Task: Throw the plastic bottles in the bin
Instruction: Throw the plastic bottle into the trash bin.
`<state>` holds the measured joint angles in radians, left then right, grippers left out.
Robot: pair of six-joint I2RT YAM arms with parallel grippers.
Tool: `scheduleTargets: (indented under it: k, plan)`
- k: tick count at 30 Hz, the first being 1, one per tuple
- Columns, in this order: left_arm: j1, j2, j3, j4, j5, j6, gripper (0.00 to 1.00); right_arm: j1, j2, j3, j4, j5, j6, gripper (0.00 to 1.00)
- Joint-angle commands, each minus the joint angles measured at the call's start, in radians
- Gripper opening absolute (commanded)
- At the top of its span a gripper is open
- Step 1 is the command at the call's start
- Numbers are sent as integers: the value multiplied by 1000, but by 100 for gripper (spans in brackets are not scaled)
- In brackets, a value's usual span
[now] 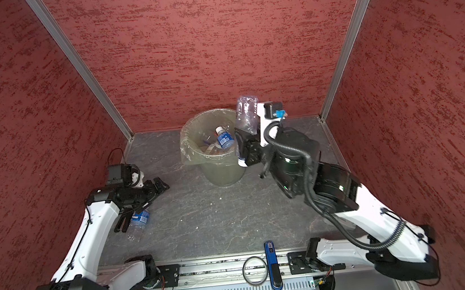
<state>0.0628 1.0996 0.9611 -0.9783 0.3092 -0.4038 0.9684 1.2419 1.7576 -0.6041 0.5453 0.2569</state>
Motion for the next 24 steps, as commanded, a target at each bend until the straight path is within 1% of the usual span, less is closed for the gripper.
scheduleTargets:
  k: [1, 2, 4, 7, 9, 12, 15, 20, 22, 24]
  plan:
    - [-17, -26, -12, 12, -15, -7, 99, -159, 202, 158, 35, -109, -34, 76]
    - [-18, -33, -13, 9, -14, -10, 99, -216, 304, 223, 22, -150, -24, 87]
    - [-17, -48, -11, -8, -15, -14, 100, -281, 438, 379, -50, -180, 8, 98]
    - [-25, -87, -14, -22, -15, -19, 99, -299, 519, 500, -75, -177, -2, 99]
    - [-27, -107, -13, -34, -16, -20, 99, -298, 506, 521, -80, -181, -2, 99]
    - [-28, -119, -4, -56, -25, -22, 99, -298, 432, 486, -87, -179, 0, 99]
    - [-27, -121, 2, -69, -42, -25, 100, -296, 349, 411, -86, -191, 5, 99]
    - [-27, -107, 16, -78, -34, -13, 99, -298, 243, 309, -93, -176, 0, 99]
    - [-26, -110, 44, -105, -80, 9, 99, -297, 180, 234, -79, -205, 11, 99]
    - [-19, -93, 92, -147, -161, 20, 99, -297, 125, 145, -67, -233, 22, 99]
